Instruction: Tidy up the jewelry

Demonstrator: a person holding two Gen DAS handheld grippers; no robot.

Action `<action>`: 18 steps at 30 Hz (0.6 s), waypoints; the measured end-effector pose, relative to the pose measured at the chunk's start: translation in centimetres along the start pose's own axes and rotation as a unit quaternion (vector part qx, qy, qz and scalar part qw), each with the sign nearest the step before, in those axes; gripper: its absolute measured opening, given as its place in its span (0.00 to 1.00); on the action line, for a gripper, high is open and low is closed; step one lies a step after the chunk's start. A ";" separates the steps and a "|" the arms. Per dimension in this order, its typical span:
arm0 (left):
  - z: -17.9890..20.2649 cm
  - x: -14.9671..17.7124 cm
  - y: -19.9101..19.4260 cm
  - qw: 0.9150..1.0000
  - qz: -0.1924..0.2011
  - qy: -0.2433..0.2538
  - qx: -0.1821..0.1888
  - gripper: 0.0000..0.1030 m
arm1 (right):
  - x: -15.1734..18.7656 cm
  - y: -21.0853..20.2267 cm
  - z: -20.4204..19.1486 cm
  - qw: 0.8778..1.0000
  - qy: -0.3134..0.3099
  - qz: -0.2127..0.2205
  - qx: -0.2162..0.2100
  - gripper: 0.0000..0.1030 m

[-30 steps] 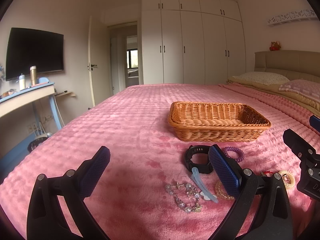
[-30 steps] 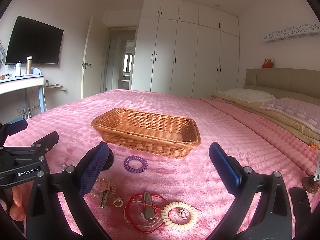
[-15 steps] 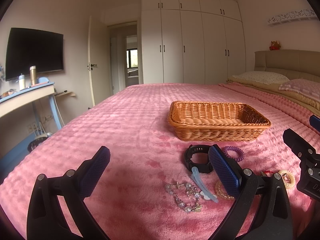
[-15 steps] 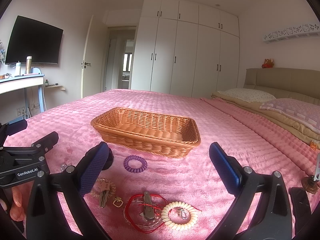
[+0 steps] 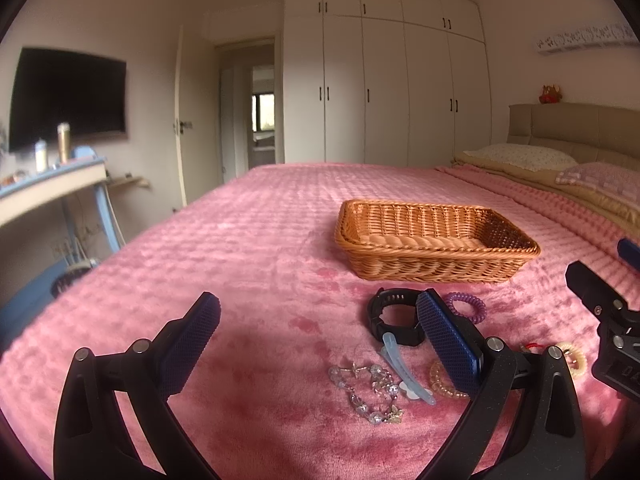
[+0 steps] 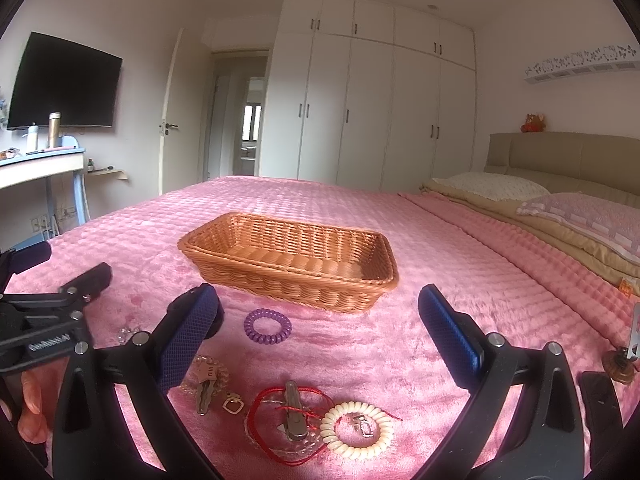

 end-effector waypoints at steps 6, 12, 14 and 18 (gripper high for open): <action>-4.3 0.4 2.0 0.986 -0.083 -0.113 0.087 0.92 | 0.7 1.5 1.7 0.997 0.042 -0.064 -0.006 0.94; -4.7 1.2 3.0 0.978 -0.132 -0.115 0.109 0.86 | 0.9 1.8 2.8 0.993 0.064 -0.094 -0.022 0.92; -4.0 1.5 3.3 0.977 -0.153 -0.097 0.114 0.79 | 1.0 1.7 3.1 0.994 0.055 -0.093 -0.022 0.92; -2.8 2.4 3.7 0.972 -0.197 -0.057 0.113 0.70 | 1.3 2.3 3.1 0.992 0.053 -0.106 -0.032 0.85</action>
Point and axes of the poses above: each gripper's, at about its wrist camera, not at the fingertips, and y roughly the way its jaws point, z to its right, x to its underside, the point moved 4 cm from there along y, roughly the way its jaws point, and after that the axes turned 1 degree about z, right-handed, at the moved point
